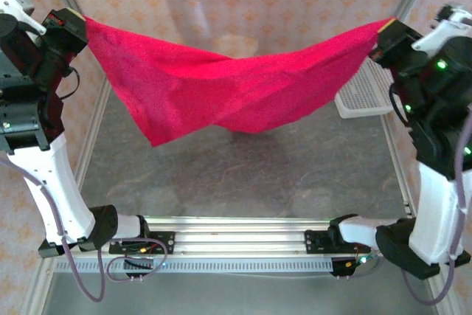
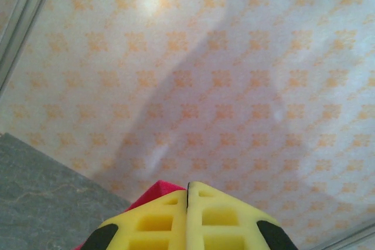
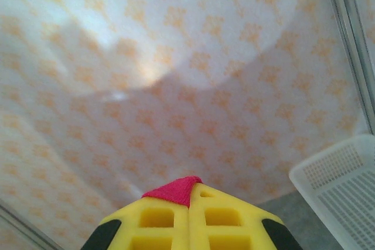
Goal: Fold the inside-out t-shirt
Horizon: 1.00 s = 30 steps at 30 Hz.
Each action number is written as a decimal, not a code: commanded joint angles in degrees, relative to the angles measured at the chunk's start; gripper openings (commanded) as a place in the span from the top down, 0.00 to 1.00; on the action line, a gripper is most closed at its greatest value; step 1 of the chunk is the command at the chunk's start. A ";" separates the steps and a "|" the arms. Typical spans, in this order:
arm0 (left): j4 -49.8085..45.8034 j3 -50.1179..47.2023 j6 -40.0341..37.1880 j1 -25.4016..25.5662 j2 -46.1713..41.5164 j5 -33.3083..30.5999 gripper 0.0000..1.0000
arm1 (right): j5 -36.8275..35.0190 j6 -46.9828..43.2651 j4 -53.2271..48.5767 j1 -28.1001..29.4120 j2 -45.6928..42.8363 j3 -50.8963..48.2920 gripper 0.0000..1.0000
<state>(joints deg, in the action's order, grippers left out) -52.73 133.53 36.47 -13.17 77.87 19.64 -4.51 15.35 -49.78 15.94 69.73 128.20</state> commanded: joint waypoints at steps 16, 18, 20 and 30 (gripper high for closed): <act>7.18 -20.36 -1.72 7.08 28.20 7.88 1.00 | -9.78 -5.34 2.95 -0.51 26.04 -8.62 1.00; 8.19 -22.85 -2.05 7.30 33.87 6.42 1.00 | -11.16 -4.84 4.56 -1.03 29.33 -12.62 1.00; 8.13 -24.76 -3.20 7.34 38.58 5.04 0.85 | -9.25 -4.15 7.98 -1.61 30.62 -18.81 1.00; 12.36 -43.81 -8.53 7.40 33.09 1.86 0.77 | -0.47 0.68 18.23 -1.65 27.92 -40.28 1.00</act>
<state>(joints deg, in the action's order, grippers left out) -42.48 93.78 30.76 -5.72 117.34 22.94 -6.55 13.82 -36.38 14.57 101.97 90.17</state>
